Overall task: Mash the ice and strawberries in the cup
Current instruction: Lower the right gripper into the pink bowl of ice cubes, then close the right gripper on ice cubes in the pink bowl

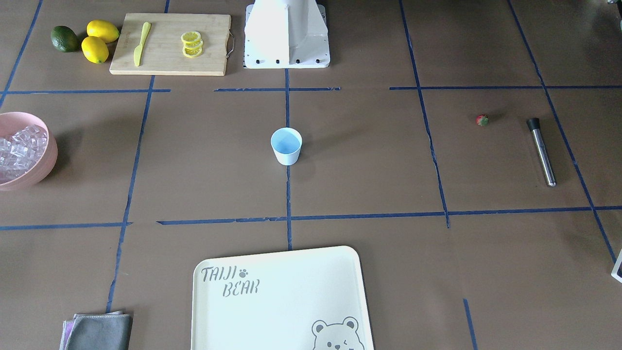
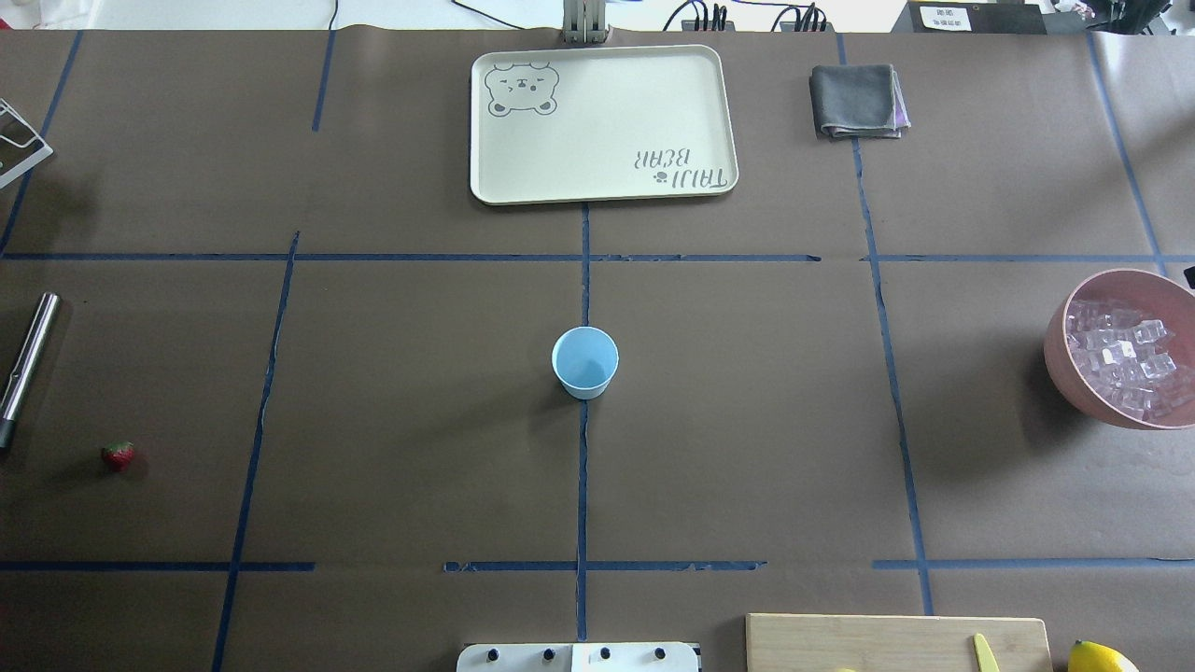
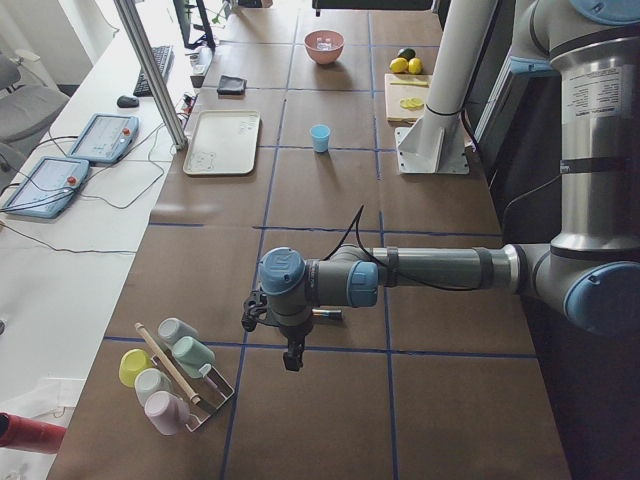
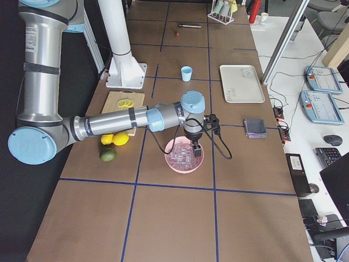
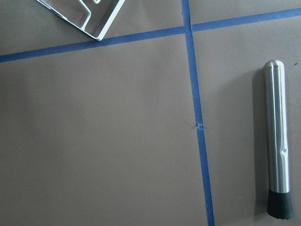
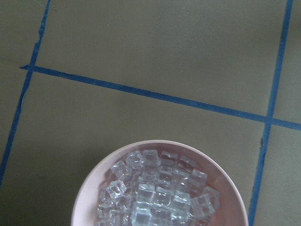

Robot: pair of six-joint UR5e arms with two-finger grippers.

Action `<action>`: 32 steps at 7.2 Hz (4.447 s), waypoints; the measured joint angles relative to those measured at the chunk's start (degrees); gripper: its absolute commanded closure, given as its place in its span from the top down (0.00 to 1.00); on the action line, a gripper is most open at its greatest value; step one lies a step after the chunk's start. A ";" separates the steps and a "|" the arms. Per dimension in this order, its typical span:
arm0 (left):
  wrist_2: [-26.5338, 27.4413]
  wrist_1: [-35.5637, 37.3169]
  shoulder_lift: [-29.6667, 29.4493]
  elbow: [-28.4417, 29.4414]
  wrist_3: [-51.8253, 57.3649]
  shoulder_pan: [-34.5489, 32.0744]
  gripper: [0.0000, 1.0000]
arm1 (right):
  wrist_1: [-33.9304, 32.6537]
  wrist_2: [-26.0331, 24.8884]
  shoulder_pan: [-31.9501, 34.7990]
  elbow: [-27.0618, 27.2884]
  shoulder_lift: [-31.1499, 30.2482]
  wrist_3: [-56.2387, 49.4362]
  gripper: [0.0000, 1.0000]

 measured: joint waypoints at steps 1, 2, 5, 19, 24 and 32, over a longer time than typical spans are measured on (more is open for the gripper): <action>0.00 0.00 -0.02 0.03 0.00 0.00 1.00 | 2.23 -0.55 -2.53 -0.06 -0.16 4.18 1.00; 0.00 0.00 -0.03 0.03 0.01 0.00 1.00 | 3.14 -1.18 -4.43 -0.09 -0.20 6.45 1.00; 0.00 -0.06 -0.03 0.04 0.08 0.16 1.00 | 3.57 -2.04 -7.72 -0.59 -0.25 7.87 0.99; 0.00 0.00 -0.04 0.09 0.09 0.70 1.00 | 3.54 -6.64 -13.35 -5.74 -0.17 7.32 0.65; 0.00 0.06 0.04 0.13 0.02 0.71 1.00 | 3.54 -6.69 -14.12 -6.15 -0.23 7.37 0.54; 0.00 0.00 0.05 0.22 0.09 1.36 1.00 | 3.54 -7.10 -14.10 -7.02 -0.26 7.22 0.11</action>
